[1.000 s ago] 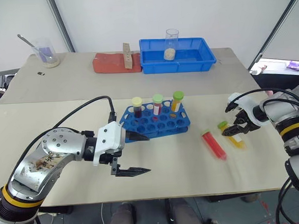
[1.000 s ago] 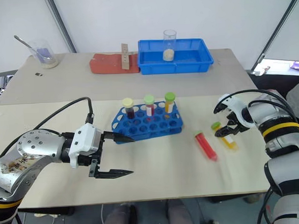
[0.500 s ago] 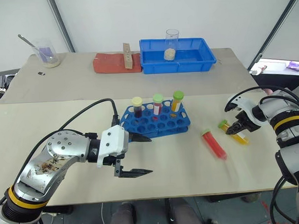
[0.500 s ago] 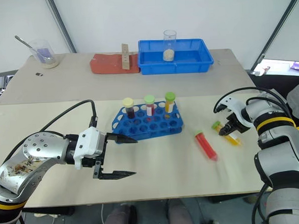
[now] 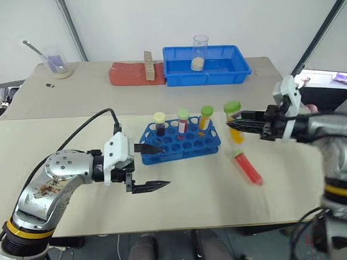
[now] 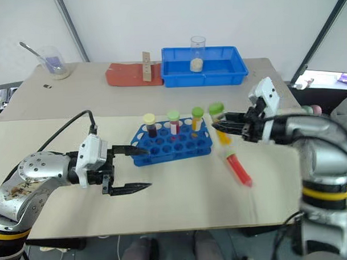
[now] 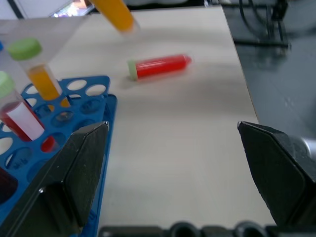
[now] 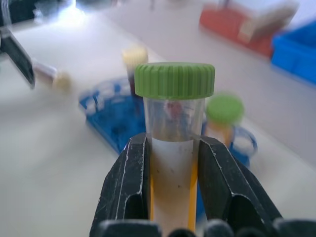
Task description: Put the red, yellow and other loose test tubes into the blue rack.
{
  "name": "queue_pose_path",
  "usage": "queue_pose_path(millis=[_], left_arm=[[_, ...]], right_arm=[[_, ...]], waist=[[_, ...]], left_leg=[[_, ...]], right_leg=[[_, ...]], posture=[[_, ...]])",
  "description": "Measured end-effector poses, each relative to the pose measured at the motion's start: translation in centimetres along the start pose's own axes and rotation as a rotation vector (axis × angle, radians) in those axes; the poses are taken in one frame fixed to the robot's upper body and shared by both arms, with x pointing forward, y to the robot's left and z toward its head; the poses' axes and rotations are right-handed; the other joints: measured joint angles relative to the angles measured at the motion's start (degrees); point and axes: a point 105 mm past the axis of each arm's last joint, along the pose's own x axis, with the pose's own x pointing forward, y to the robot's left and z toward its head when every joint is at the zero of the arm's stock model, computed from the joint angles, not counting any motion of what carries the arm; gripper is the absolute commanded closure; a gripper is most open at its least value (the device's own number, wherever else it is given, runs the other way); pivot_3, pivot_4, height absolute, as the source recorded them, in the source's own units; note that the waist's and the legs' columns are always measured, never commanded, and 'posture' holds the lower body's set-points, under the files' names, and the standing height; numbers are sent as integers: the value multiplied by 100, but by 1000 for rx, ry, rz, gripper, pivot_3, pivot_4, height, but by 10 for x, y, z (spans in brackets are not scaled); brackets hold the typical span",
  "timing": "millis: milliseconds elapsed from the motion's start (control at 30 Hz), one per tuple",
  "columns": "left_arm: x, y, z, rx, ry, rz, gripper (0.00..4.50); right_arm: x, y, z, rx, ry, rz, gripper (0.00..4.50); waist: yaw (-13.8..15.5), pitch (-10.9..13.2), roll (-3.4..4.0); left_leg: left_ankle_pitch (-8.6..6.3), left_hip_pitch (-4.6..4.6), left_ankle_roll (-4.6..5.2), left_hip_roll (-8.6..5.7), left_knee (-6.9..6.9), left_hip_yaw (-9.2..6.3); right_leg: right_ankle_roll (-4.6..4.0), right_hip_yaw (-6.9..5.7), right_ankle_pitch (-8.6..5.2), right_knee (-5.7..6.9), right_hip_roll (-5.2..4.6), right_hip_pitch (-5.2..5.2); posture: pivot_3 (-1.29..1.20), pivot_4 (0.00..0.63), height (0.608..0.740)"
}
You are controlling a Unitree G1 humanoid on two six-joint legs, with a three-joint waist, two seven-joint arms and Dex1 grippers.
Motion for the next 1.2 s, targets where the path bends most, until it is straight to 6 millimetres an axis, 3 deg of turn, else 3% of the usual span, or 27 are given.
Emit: queue_pose_path(millis=[267, 533, 833, 1200], left_arm=[[0, 4, 7, -29, -41, 11, 0], [2, 3, 8, -21, -41, -9, 0], [2, 4, 9, -21, -42, -2, 0], [5, 4, 10, -41, -51, -2, 0]], right_arm=[[27, 6, -18, -7, -215, -214, 3536], [47, 5, -43, 22, -221, -236, 3537], [51, 5, -44, -7, -247, -257, 3538], [40, 1, -48, -24, -246, -304, 3538]], waist=[[-31, -1, 1], [-49, -1, 1], [-51, -1, 2], [-48, -1, 2]], left_leg=[[0, -2, 0, -4, -5, 5], [0, -2, 0, -3, -6, 5], [0, 0, 0, -2, -7, 4], [0, 1, 0, -2, -7, 4]], right_leg=[[-3, 6, 5, -8, -3, -4], [-7, 6, 5, -8, -3, -4], [-7, 6, 3, -9, -2, -2], [-5, 6, 3, -9, -3, -1]], posture=[[0, 150, 740], [0, 150, 740], [0, 150, 740], [0, 150, 740]])
